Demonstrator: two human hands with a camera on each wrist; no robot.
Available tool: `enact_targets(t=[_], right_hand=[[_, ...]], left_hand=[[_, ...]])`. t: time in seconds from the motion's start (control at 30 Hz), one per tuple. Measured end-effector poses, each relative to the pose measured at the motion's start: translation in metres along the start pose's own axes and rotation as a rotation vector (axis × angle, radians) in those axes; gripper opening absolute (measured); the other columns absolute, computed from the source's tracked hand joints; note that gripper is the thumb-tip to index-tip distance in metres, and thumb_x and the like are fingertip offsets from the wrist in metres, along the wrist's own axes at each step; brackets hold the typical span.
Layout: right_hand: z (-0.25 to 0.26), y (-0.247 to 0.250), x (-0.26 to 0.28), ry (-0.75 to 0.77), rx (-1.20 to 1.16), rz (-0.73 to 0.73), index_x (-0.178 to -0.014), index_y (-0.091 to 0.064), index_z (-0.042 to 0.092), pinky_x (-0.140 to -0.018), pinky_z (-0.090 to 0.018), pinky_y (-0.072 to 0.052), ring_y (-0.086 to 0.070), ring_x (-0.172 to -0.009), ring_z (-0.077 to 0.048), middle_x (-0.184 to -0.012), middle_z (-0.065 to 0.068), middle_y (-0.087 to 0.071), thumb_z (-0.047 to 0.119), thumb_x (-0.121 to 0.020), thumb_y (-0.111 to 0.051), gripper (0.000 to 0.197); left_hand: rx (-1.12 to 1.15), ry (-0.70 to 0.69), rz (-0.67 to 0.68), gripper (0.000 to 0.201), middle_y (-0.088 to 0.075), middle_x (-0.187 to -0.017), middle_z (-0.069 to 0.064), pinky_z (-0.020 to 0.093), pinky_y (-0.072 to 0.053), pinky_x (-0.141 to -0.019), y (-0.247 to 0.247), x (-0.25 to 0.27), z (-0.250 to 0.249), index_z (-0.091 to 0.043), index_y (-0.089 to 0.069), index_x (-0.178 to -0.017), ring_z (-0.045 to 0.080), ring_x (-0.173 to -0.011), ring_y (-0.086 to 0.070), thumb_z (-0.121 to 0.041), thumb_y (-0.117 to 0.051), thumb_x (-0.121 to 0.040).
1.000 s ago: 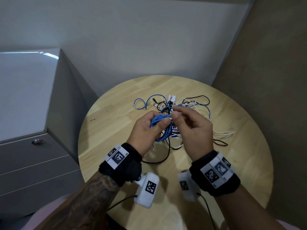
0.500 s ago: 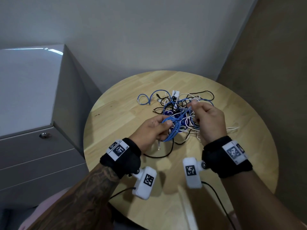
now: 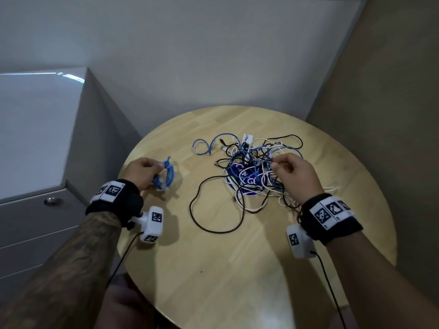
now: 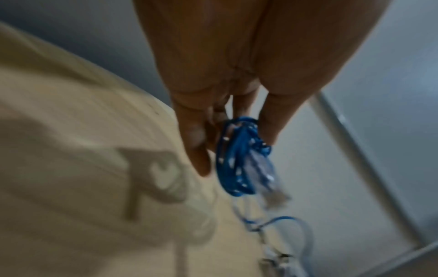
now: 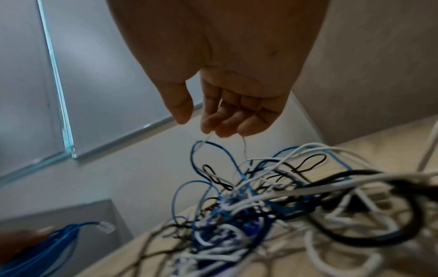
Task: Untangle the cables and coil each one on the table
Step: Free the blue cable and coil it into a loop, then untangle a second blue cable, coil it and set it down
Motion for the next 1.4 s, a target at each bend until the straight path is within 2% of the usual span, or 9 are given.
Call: enact_targets(t=[0.2,0.43,0.5,0.57,0.7,0.83,0.97,1.17,1.4], right_hand=[[-0.013,0.0,-0.013,0.13,0.234,-0.13,-0.135,-0.052,0.026,-0.095,-0.039,-0.05,-0.057,-0.11,-0.023,-0.135,0.002,-0.047,0.026,-0.089,-0.069,0.048],[-0.019,-0.025,-0.021,-0.08,-0.087,-0.061,-0.141,-0.043,0.023,-0.089,-0.031,-0.048,-0.06,-0.103,-0.017,-0.127,0.005,-0.06,0.021,-0.089,-0.073,0.06],[-0.024,-0.033,-0.023,-0.146,-0.209,-0.02,-0.143,-0.042,0.022,-0.091,-0.032,-0.05,-0.065,-0.103,-0.018,-0.113,0.002,-0.069,0.018,-0.091,-0.072,0.06],[-0.022,-0.036,-0.026,-0.118,-0.172,-0.019,-0.12,-0.06,0.021,-0.087,-0.034,-0.054,-0.069,-0.094,-0.015,-0.095,0.001,-0.073,0.016,-0.093,-0.068,0.029],[-0.01,-0.027,-0.026,-0.002,-0.154,-0.053,-0.102,-0.068,0.015,-0.062,-0.012,-0.045,-0.058,-0.061,0.008,-0.062,0.019,-0.065,0.01,-0.094,-0.062,0.011],[0.002,-0.018,-0.023,0.022,-0.26,-0.03,-0.1,-0.067,0.012,-0.07,-0.021,-0.049,-0.062,-0.068,-0.006,-0.076,0.002,-0.069,0.006,-0.092,-0.065,0.011],[0.006,0.001,-0.02,0.009,-0.274,-0.119,-0.108,-0.054,0.026,-0.072,-0.033,-0.054,-0.069,-0.074,-0.017,-0.077,-0.001,-0.073,0.021,-0.085,-0.072,0.03],[0.014,0.033,-0.015,0.215,0.073,-0.088,-0.089,-0.068,0.02,-0.069,-0.032,-0.049,-0.062,-0.076,-0.016,-0.078,0.006,-0.068,0.033,-0.096,-0.062,0.016],[-0.048,0.045,0.02,-0.205,0.639,0.28,-0.087,-0.069,0.022,-0.072,-0.03,-0.05,-0.065,-0.086,-0.027,-0.091,-0.004,-0.071,0.036,-0.094,-0.061,0.018]], left_hand=[[-0.34,0.058,-0.127,0.02,-0.072,-0.093,0.019,0.046,-0.056,-0.083,0.011,-0.021,0.024,-0.011,-0.069,-0.074,0.036,-0.086,-0.066,-0.026,-0.074,-0.085],[-0.491,-0.063,-0.162,0.048,-0.065,-0.117,0.012,0.037,-0.051,-0.09,-0.004,0.0,-0.019,-0.01,-0.062,-0.121,0.031,-0.101,-0.063,-0.041,-0.071,-0.085],[-0.415,-0.271,-0.182,0.037,-0.061,-0.117,0.004,0.034,-0.048,-0.088,-0.022,0.018,-0.05,-0.019,-0.062,-0.116,0.023,-0.098,-0.062,-0.039,-0.069,-0.085],[-0.282,-0.44,-0.107,0.024,-0.06,-0.111,0.001,0.031,-0.049,-0.081,-0.054,0.04,-0.077,-0.025,-0.063,-0.106,0.017,-0.086,-0.06,-0.033,-0.071,-0.085],[-0.28,-0.582,0.188,0.03,-0.058,-0.112,-0.001,0.026,-0.047,-0.077,-0.127,0.07,-0.103,-0.024,-0.062,-0.112,0.008,-0.074,-0.055,-0.027,-0.073,-0.085],[-0.358,-0.587,0.299,0.04,-0.064,-0.112,0.0,0.027,-0.049,-0.086,-0.18,0.072,-0.127,-0.023,-0.063,-0.122,0.011,-0.087,-0.06,-0.033,-0.074,-0.084],[-0.326,-0.63,0.3,0.01,-0.069,-0.068,-0.001,0.033,-0.058,-0.067,-0.189,0.069,-0.155,-0.017,-0.075,-0.09,0.01,-0.055,-0.06,-0.018,-0.065,-0.091],[-0.118,-0.545,0.187,0.016,-0.064,-0.062,0.007,0.021,-0.042,-0.043,-0.169,0.064,-0.194,-0.015,-0.064,-0.084,0.013,-0.041,-0.057,-0.012,-0.053,-0.096],[0.404,-0.497,0.018,0.015,-0.056,-0.056,0.002,0.024,-0.044,-0.043,-0.11,0.074,-0.286,-0.013,-0.051,-0.09,0.011,-0.037,-0.048,-0.009,-0.042,-0.101]])
Point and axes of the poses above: each hand's wrist, its own x-axis away from the middle knuckle, its own y-axis out of the back of the hand, z = x × y, the point moved 5 cm from there along -x, towards the middle knuckle
